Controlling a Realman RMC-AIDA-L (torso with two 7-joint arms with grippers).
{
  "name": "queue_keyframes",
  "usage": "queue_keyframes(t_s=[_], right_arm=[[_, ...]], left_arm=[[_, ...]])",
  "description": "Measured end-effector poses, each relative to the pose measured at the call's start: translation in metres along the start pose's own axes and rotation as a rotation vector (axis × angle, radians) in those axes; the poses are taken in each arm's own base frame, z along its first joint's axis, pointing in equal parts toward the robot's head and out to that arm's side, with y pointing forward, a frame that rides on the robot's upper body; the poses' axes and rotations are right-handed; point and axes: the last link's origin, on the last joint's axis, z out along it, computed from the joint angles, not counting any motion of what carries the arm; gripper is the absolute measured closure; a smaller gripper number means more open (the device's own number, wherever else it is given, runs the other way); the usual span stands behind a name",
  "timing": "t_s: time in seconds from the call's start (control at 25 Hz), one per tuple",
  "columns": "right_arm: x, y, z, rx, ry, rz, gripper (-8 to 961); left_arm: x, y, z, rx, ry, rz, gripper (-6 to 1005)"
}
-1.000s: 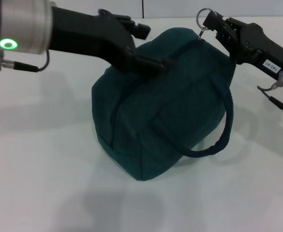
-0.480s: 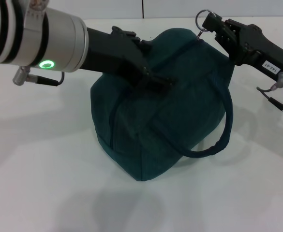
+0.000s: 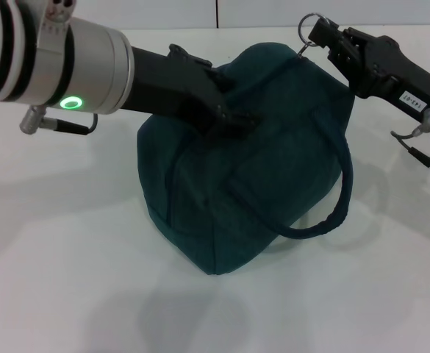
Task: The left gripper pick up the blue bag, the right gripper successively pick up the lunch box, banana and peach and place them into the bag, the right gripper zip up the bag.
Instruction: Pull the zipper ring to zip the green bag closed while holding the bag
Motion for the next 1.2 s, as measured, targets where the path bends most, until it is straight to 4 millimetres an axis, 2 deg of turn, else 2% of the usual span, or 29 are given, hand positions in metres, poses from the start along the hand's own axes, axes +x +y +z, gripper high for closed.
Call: queue_keyframes(t_s=[0.24,0.44,0.68,1.0,1.2], right_arm=[[0.000,0.000,0.000,0.001,-0.001,0.002,928],[0.000,0.000,-0.001,0.004,-0.003,0.003,928],[0.000,-0.001,-0.002,0.014,-0.008,0.008,927],[0.003,-0.009,-0.012,0.085,-0.025,0.038,926],[0.012,-0.027,-0.023,0.229,0.008,0.113,926]], left_arm=[[-0.001,0.000,0.001,-0.003,-0.003,0.016,448],[-0.001,0.001,0.001,-0.004,-0.003,0.027,685],[-0.001,0.001,0.001,-0.003,-0.001,0.028,860],[0.000,0.000,0.000,0.000,0.002,0.028,930],[0.000,-0.001,-0.001,0.004,0.004,0.025,952]])
